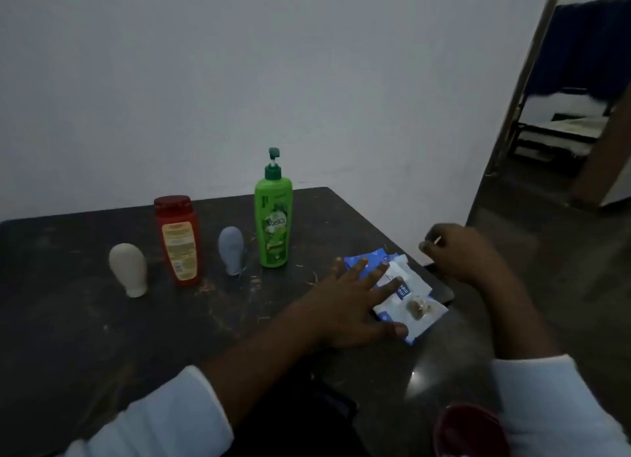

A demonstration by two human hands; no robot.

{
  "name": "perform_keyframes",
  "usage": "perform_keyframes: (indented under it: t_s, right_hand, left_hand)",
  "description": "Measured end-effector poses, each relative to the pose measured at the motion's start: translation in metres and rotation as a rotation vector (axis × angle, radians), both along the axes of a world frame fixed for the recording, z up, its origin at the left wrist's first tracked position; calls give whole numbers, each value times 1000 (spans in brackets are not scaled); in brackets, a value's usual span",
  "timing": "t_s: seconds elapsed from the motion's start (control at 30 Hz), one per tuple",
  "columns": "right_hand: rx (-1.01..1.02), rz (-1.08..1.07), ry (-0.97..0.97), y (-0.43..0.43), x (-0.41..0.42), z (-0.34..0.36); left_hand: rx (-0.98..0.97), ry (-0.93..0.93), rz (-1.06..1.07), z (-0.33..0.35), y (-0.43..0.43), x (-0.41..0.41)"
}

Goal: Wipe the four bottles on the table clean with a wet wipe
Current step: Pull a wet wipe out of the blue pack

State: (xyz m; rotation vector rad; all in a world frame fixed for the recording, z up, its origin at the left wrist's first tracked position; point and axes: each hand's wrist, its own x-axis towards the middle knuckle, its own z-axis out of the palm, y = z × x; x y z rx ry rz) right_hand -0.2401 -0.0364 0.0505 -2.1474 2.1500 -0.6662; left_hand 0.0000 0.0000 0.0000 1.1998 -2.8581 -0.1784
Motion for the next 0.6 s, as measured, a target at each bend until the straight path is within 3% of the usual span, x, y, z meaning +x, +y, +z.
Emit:
perform_keyframes:
  t_s: [0.2, 0.4, 0.6]
  right_hand:
    - [263, 36, -7, -14, 11, -39]
    - [148, 83, -26, -29, 20, -58]
    - [25, 77, -489, -24, 14, -34]
  left_hand:
    - [37, -49, -23, -31, -27, -21]
    - [37, -44, 6, -59, -29, -14]
    - [23, -11, 10, -59, -28, -15]
